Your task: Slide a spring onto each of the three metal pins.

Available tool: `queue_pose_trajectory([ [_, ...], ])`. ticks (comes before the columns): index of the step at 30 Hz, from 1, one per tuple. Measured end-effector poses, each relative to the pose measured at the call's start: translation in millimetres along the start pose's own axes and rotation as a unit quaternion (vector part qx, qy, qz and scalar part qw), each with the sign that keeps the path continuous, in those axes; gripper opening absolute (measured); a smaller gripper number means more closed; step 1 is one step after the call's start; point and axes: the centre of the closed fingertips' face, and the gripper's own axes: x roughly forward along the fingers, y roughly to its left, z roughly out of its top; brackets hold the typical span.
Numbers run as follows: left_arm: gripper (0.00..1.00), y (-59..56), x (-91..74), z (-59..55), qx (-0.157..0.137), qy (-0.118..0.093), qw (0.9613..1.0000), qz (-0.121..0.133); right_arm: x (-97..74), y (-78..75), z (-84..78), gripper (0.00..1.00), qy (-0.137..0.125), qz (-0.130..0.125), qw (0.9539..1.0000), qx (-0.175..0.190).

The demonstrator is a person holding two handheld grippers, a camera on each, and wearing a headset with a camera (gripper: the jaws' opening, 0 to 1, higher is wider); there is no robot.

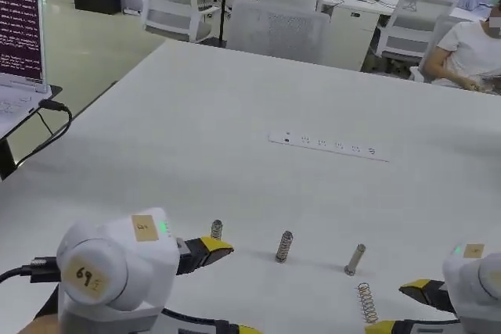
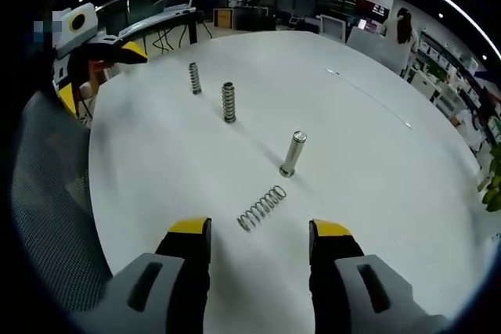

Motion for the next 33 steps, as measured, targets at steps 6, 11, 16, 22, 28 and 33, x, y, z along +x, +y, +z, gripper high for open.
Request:
queue_pose_trajectory([
  [6,0.63,-0.2,0.1,-0.2,0.000,0.000,1.0000,-0.001,4.3,-0.6,2.3,0.35,0.006,-0.002,1.0000,0.002],
  [11,0.63,0.0,0.0,0.4,0.000,-0.001,1.0000,-0.001,9.3,0.5,1.2,0.30,0.016,0.001,0.9999,0.005],
  [16,0.63,0.0,0.0,0.2,-0.001,-0.001,1.0000,0.000,13.4,2.6,0.1,0.28,0.026,0.004,0.9997,0.001],
  [22,0.62,-1.8,-0.9,0.2,0.000,0.000,1.0000,0.000,15.8,2.4,-0.3,0.26,0.029,0.003,0.9996,0.003],
  [28,0.62,-2.0,-2.3,0.6,-0.001,-0.001,1.0000,0.003,17.7,3.2,-2.0,0.26,0.033,0.004,0.9994,0.002],
  [33,0.62,-1.6,-3.3,0.1,-0.002,-0.001,1.0000,0.004,19.9,4.4,-2.5,0.26,0.036,0.005,0.9993,0.002],
])
